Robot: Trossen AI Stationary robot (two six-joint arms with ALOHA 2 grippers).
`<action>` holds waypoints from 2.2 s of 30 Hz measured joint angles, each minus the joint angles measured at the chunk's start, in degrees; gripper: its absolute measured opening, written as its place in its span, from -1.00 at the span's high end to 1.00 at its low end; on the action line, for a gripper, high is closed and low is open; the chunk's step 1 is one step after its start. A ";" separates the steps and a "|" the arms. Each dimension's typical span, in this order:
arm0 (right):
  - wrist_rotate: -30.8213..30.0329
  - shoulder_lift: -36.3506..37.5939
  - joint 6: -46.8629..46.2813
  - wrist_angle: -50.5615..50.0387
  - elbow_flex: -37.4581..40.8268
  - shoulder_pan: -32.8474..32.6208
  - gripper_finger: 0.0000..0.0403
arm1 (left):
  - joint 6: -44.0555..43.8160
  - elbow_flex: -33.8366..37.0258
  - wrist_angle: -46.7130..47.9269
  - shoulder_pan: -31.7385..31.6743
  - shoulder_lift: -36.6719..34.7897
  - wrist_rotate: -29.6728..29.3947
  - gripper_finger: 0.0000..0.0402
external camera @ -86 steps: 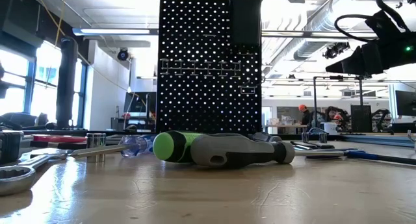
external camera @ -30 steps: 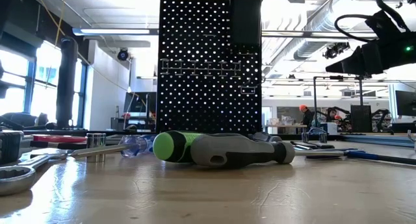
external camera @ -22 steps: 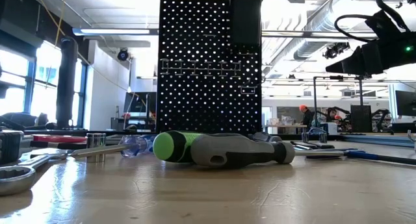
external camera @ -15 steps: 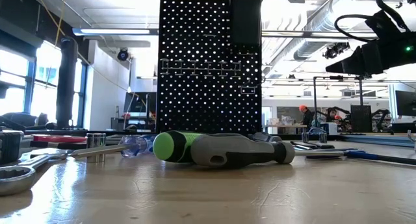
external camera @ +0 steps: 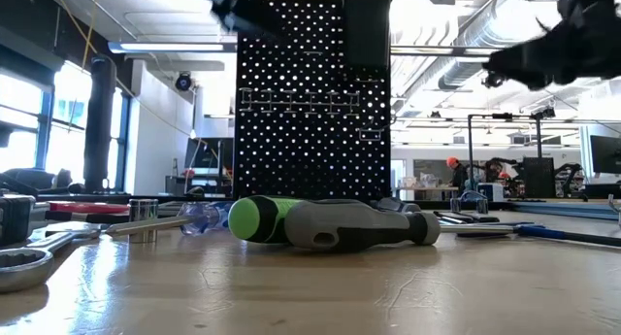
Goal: Hang tools onto peg board
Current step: Put the socket wrench into the pegboard bin
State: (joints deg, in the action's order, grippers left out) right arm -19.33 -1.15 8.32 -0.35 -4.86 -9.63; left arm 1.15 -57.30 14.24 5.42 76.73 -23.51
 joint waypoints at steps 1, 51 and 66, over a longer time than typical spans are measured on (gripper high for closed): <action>4.26 -0.02 1.09 1.00 0.00 0.00 0.01 | -1.24 1.92 -0.63 -0.30 0.08 1.50 0.30; 14.45 -81.05 -6.87 29.67 -22.01 7.75 0.01 | -6.91 12.96 -6.30 -0.08 1.61 9.34 0.37; 25.18 -103.08 -5.45 28.37 -35.78 11.52 0.01 | -9.11 20.34 -5.11 4.48 -10.44 3.88 0.37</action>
State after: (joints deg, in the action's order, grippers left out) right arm 5.85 -104.23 2.87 28.02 -40.64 1.90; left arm -7.96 -36.96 9.14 9.90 66.29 -19.63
